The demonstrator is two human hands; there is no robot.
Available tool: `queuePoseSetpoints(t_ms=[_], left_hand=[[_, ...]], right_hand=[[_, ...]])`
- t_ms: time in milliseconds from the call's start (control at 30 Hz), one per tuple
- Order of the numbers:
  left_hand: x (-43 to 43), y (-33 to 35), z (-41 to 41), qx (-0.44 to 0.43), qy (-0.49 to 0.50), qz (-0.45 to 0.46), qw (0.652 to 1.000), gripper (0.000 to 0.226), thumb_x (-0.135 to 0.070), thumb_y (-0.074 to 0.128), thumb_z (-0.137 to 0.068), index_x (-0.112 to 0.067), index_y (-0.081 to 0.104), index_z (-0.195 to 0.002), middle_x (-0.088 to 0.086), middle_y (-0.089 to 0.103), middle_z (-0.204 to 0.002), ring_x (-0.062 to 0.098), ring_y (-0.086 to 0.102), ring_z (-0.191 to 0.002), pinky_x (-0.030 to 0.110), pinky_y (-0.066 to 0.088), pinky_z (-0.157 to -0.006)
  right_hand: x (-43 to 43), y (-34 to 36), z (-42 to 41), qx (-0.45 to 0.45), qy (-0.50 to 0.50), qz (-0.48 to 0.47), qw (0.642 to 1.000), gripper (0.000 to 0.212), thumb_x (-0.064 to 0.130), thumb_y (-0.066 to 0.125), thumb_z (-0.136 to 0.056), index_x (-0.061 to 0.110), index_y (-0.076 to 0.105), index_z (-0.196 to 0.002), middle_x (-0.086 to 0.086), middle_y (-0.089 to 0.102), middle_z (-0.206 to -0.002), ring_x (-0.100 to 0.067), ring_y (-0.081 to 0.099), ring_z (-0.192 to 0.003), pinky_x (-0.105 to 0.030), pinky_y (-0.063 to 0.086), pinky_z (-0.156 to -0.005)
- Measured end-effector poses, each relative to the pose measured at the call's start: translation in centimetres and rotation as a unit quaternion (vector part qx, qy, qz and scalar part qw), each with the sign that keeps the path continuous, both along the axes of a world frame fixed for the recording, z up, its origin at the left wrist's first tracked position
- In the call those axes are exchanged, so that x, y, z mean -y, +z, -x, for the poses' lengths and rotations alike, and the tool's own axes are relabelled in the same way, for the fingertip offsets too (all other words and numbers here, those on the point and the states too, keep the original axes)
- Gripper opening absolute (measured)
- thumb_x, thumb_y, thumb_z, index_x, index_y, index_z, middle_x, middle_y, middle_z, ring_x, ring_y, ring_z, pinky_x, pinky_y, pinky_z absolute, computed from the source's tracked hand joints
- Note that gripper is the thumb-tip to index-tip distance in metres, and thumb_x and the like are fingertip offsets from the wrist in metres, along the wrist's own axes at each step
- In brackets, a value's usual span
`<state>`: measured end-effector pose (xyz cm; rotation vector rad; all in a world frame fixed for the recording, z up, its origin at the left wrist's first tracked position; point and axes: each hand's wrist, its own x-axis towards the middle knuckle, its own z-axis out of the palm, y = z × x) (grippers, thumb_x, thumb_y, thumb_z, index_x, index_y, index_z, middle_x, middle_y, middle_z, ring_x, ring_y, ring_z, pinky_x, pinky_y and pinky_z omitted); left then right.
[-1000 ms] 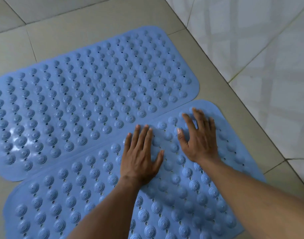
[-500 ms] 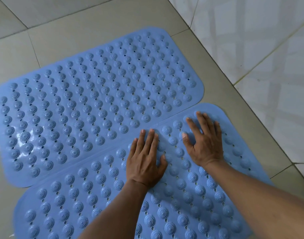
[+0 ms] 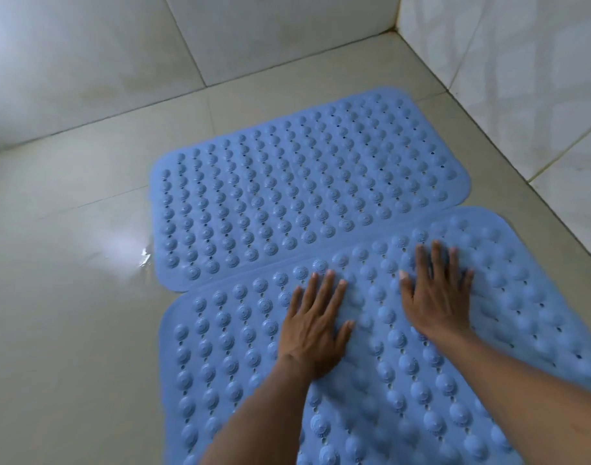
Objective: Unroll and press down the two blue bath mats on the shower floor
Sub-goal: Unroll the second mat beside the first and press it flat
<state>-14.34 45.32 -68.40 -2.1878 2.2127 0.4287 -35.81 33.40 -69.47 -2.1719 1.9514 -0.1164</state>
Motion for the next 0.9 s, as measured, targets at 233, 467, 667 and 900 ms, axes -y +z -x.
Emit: queuePoseSetpoints(t_ms=[233,467,667,900], left_hand=[[-8.8,1.1,-10.3,0.026,0.188,-0.024,0.982,0.079,-0.071,0.001,-0.096,-0.029,0.009,-0.163,-0.003,-0.002,-0.171,0.024,-0.008,-0.157,0.046,-0.002,-0.123],[-10.8,1.6,-15.9,0.024,0.251,-0.031,0.967,0.083,-0.069,-0.001,-0.090,-0.028,-0.003,-0.163,-0.005,-0.015,-0.170,0.020,-0.023,-0.154,0.044,-0.008,-0.126],[-10.4,0.2,-15.3,-0.008,0.242,0.004,0.970,0.069,-0.058,0.027,-0.098,-0.028,0.027,-0.160,0.005,0.021,-0.168,0.028,0.010,-0.157,0.051,0.006,-0.123],[-10.2,-0.5,-15.5,0.030,0.234,0.024,0.971,0.070,-0.056,0.040,-0.093,-0.034,0.031,-0.159,0.005,0.033,-0.161,0.035,0.025,-0.152,0.059,0.021,-0.119]], right_hand=[[-7.8,0.6,-10.6,0.045,0.218,0.020,0.975,0.067,0.052,0.035,-0.095,0.016,0.047,-0.150,-0.012,0.036,-0.162,-0.030,0.026,-0.153,-0.063,0.017,-0.118],[-10.9,1.1,-21.3,0.068,0.320,0.016,0.945,0.063,0.051,0.041,-0.093,0.021,0.051,-0.148,-0.009,0.046,-0.156,-0.031,0.035,-0.149,-0.059,0.018,-0.117],[-10.6,0.3,-21.5,0.056,0.310,0.058,0.947,0.055,0.045,0.052,-0.093,0.024,0.054,-0.144,-0.015,0.051,-0.143,-0.037,0.042,-0.141,-0.057,0.030,-0.116],[-10.7,0.3,-21.7,0.040,0.309,0.089,0.946,0.056,0.042,0.056,-0.092,0.026,0.055,-0.145,-0.018,0.052,-0.139,-0.039,0.043,-0.141,-0.058,0.029,-0.116]])
